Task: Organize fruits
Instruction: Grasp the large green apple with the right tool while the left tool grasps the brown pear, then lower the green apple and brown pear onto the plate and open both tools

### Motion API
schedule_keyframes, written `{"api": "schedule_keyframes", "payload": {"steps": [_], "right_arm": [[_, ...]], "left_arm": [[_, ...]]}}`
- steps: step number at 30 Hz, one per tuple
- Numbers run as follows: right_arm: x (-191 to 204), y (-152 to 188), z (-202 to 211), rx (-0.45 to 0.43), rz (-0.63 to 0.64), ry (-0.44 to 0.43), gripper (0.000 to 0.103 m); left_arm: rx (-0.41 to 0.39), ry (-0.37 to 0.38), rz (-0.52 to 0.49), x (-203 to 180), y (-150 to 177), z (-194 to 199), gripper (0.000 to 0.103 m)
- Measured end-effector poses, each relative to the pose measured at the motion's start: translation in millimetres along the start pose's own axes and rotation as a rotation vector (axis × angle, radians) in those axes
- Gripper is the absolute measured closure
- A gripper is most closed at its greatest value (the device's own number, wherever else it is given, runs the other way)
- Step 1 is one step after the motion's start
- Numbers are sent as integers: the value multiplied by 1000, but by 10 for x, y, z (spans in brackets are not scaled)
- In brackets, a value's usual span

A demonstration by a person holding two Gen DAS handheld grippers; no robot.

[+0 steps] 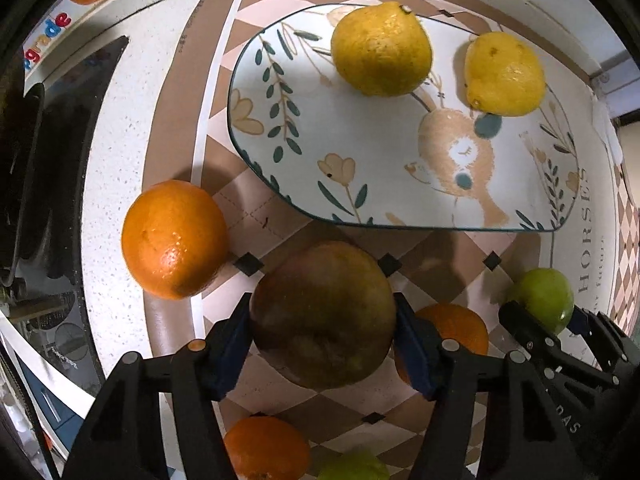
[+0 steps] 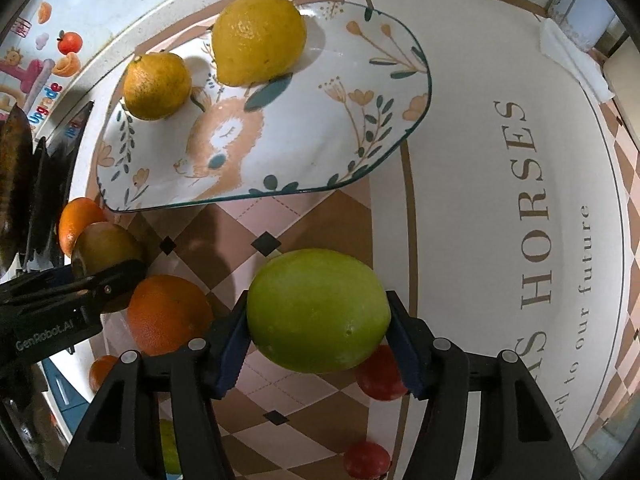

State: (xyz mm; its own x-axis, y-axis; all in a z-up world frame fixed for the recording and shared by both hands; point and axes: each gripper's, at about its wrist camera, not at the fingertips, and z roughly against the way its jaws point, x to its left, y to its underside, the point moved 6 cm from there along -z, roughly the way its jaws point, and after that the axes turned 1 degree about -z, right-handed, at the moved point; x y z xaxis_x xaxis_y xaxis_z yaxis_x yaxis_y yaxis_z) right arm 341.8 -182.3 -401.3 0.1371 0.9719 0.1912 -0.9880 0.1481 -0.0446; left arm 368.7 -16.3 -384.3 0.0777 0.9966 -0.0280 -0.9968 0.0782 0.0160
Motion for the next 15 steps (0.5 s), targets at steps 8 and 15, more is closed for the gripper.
{"api": "schedule_keyframes", "payload": {"steps": [8, 15], "right_arm": [[50, -136, 510, -85, -7, -73, 38], [306, -579, 510, -113, 26, -107, 38]], "left_arm": [[-95, 121, 20, -118, -84, 770, 40], [-136, 131, 28, 24, -565, 961, 40]]}}
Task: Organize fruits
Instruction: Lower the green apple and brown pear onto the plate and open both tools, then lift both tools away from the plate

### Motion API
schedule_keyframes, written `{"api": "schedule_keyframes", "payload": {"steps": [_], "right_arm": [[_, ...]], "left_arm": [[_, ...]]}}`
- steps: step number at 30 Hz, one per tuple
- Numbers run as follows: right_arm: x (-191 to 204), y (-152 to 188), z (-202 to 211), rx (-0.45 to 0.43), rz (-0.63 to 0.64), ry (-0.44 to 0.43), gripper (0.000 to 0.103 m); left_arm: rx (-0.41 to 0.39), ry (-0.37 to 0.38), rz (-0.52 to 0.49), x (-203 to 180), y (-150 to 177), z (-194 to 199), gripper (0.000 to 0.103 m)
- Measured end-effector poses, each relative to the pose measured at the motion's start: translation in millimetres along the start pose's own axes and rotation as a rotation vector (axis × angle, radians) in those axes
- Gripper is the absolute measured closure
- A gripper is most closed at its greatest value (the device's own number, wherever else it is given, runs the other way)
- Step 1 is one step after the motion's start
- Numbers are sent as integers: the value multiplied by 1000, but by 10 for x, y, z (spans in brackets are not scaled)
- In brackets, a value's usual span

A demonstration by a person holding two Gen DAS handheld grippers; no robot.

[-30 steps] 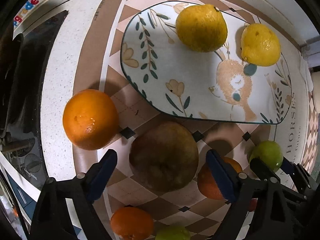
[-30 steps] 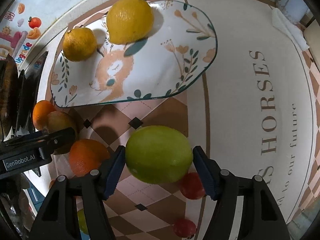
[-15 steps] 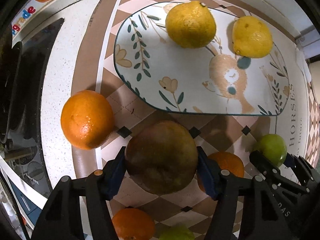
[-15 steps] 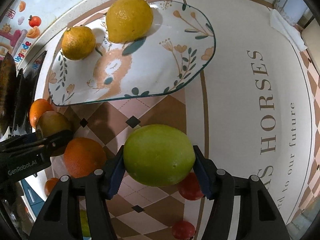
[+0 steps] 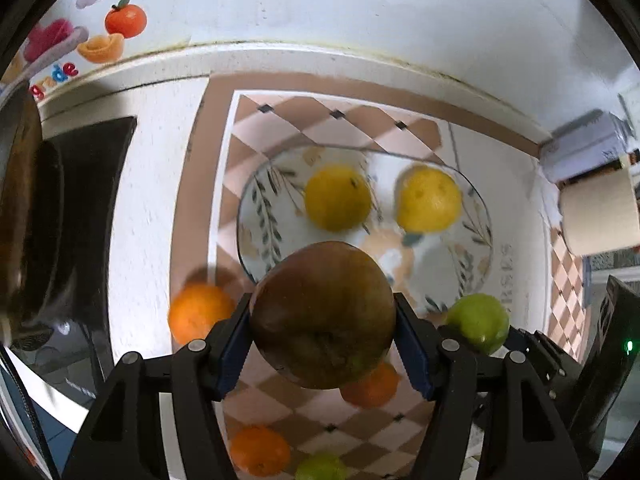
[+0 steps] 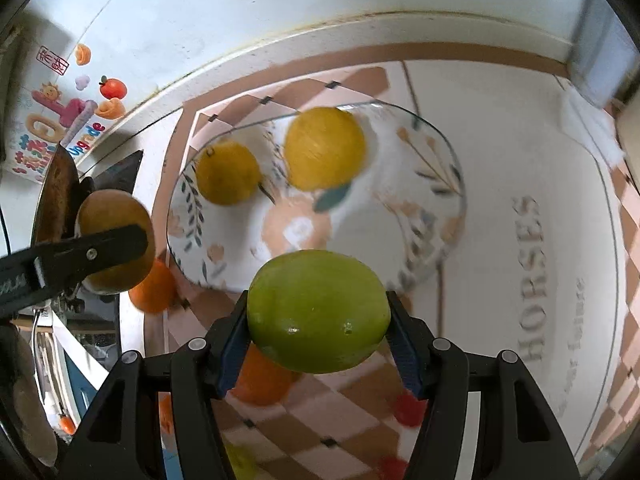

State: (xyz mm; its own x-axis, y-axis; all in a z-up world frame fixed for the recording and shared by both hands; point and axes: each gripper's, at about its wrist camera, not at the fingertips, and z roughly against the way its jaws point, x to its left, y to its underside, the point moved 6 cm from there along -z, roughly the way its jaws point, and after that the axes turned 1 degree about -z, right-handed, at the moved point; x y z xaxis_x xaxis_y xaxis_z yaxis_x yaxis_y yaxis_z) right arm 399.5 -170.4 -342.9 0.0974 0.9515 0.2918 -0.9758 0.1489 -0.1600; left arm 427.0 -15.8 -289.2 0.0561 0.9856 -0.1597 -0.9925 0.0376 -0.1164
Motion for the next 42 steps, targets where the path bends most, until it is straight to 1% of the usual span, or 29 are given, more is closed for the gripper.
{"api": "schedule_keyframes", "payload": {"steps": [4, 8, 13, 17, 18, 19, 21, 22, 24, 25, 27, 30, 32, 36, 40, 42], "right_arm": [[102, -146, -225, 9, 16, 1, 38], [178, -237, -416, 32, 21, 3, 38], [198, -265, -505, 50, 31, -4, 38], [179, -271, -567, 82, 13, -20, 37], [173, -269, -567, 87, 10, -21, 31], [174, -275, -547, 85, 9, -26, 19], [176, -291, -466, 72, 16, -19, 11], [169, -296, -417, 66, 23, -6, 11], [130, -300, -325, 62, 36, 30, 11], [111, -302, -293, 62, 37, 45, 10], [69, -306, -222, 59, 33, 67, 7], [-10, -306, -104, 32, 22, 103, 7], [-40, -288, -41, 29, 27, 127, 7], [-70, -214, 120, 7, 21, 143, 7], [-77, -100, 327, -24, 5, 136, 7], [-66, -43, 447, -45, 6, 140, 7]], "left_arm": [[51, -31, -6, 64, -184, -288, 40], [97, -49, -18, 134, -276, -473, 40], [116, -46, -27, 96, -314, -598, 40], [122, -61, -28, 82, -303, -623, 39], [125, -60, -26, 88, -302, -640, 39], [129, -58, -25, 92, -299, -644, 39], [132, -56, -16, 113, -287, -645, 38], [128, -57, -13, 112, -286, -639, 36], [114, -59, -9, 145, -280, -578, 18], [102, -58, -8, 161, -280, -531, 17], [76, -66, -4, 191, -276, -434, 17], [51, -81, -1, 219, -252, -311, 17], [16, -108, -6, 237, -227, -194, 17], [-46, -147, -16, 258, -157, 3, 17], [-87, -154, -11, 248, -54, 182, 17], [-120, -160, -7, 234, 16, 304, 17]]}}
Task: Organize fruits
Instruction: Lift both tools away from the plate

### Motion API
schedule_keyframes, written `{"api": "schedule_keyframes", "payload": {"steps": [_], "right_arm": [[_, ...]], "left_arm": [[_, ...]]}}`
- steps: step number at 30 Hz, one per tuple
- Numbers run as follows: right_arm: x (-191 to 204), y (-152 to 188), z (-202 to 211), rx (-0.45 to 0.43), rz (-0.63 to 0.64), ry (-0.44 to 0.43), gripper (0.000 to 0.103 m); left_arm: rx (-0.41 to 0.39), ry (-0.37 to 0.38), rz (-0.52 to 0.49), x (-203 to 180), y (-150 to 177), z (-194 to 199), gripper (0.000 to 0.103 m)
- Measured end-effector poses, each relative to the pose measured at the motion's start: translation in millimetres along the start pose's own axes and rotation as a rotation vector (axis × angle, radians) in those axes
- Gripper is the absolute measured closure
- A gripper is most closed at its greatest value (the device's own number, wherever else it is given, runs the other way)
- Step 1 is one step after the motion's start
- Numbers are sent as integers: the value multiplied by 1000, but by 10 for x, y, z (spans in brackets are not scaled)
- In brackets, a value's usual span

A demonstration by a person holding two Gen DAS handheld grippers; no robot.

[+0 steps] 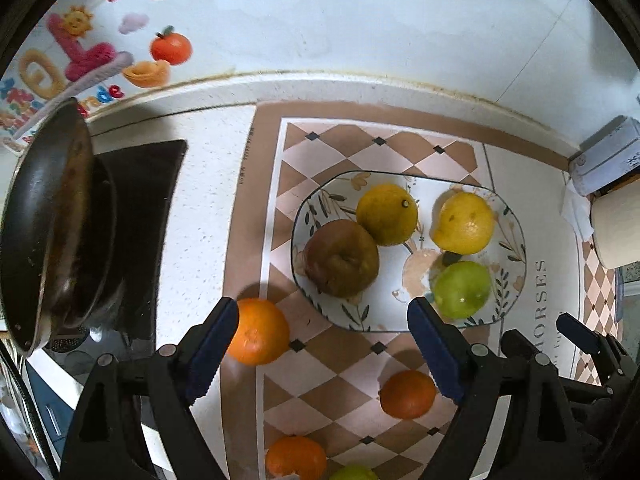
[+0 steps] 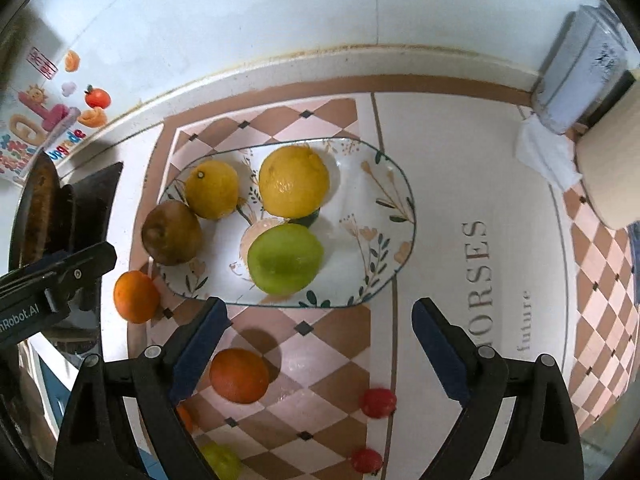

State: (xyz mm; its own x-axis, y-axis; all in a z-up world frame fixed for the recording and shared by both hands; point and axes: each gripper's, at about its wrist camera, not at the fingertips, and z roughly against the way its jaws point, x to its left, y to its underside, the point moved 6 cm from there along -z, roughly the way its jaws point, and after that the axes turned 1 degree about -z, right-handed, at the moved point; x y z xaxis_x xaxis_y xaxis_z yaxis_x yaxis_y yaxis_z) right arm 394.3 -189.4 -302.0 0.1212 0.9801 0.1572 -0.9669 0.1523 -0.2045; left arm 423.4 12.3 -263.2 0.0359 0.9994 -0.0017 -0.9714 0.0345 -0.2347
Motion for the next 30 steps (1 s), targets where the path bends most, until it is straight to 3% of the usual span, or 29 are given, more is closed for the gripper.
{"api": "schedule_keyframes", "payload": {"steps": [10, 30], "right_arm": [[-56, 289, 646, -93, -4, 40, 7], [117, 1000, 1946, -292, 45, 51, 7]], "left_arm": [[-144, -6, -31, -94, 362, 560, 17], [-302, 44, -51, -118, 1103, 1627, 17]]}}
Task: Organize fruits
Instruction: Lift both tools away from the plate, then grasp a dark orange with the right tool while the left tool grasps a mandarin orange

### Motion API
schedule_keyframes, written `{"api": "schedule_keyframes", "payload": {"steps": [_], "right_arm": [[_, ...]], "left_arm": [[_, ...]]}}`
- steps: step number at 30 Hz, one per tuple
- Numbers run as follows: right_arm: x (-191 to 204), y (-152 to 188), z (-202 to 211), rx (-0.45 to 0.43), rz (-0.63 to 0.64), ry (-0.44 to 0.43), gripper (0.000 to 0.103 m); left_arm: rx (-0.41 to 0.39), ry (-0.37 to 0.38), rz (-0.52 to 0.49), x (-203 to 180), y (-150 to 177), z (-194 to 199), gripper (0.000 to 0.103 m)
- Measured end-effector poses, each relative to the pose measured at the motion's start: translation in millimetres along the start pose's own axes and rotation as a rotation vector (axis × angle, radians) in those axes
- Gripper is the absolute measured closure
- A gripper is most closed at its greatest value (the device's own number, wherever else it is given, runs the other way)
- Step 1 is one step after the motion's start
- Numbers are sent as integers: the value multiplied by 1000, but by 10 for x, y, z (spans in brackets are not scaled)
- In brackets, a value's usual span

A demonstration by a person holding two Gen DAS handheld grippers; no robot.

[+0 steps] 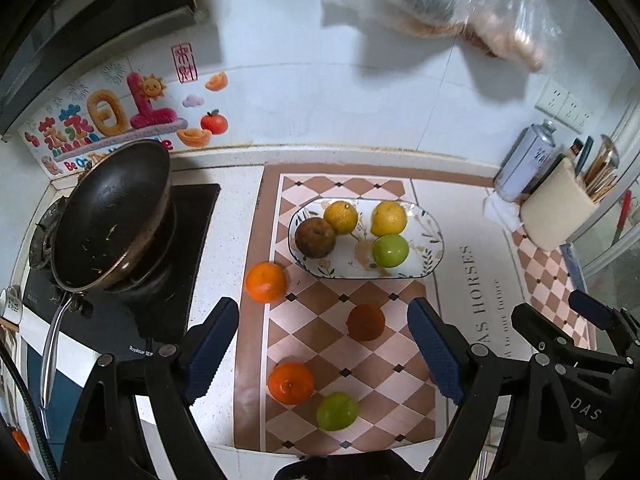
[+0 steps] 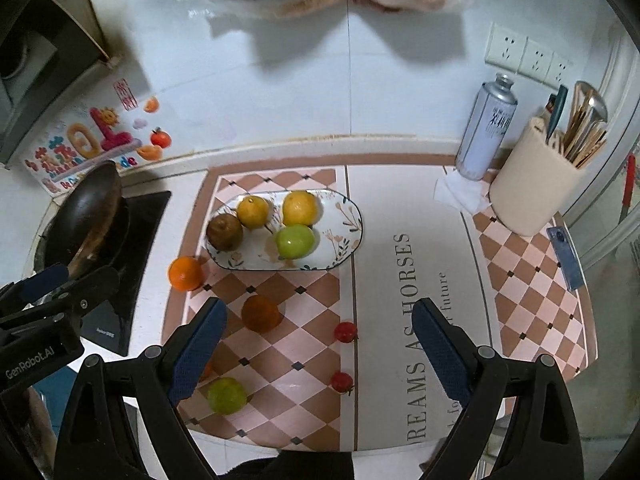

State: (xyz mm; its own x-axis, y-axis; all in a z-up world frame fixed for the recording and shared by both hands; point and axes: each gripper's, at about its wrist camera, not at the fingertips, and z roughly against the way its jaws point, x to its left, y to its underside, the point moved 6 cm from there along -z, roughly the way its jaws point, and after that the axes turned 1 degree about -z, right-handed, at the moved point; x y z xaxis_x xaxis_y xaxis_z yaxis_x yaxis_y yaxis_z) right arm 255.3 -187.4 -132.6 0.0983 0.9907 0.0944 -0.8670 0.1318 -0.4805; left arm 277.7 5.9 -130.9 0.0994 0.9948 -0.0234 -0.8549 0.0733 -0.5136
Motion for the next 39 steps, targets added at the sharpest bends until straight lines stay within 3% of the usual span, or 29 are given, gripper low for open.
{"api": "schedule_keyframes", "payload": {"steps": [7, 14, 15, 16, 19, 26, 31, 39], "right_arm": [[75, 37, 216, -24, 0, -18, 7], [190, 114, -67, 49, 6, -67, 7], [220, 136, -154, 68, 10, -78, 7], [242, 161, -237, 87, 12, -85, 7], [316, 250, -557, 162, 7, -125, 7], [488, 432, -1314, 315, 18, -180, 7], [559, 500, -1778, 387, 38, -189, 7], [658, 538, -2392, 469, 55, -185, 16]], "left_arm": [[-41, 3, -3, 9, 38, 244, 17], [7, -29, 52, 235, 139, 43, 13], [32, -44, 57, 296, 173, -44, 3], [54, -54, 63, 348, 212, -119, 2], [133, -92, 93, 551, 370, -403, 2], [394, -96, 202, 856, 953, -1164, 2], [546, -39, 270, 850, 1291, -1616, 2], [657, 12, 246, 655, 1534, -2017, 13]]}}
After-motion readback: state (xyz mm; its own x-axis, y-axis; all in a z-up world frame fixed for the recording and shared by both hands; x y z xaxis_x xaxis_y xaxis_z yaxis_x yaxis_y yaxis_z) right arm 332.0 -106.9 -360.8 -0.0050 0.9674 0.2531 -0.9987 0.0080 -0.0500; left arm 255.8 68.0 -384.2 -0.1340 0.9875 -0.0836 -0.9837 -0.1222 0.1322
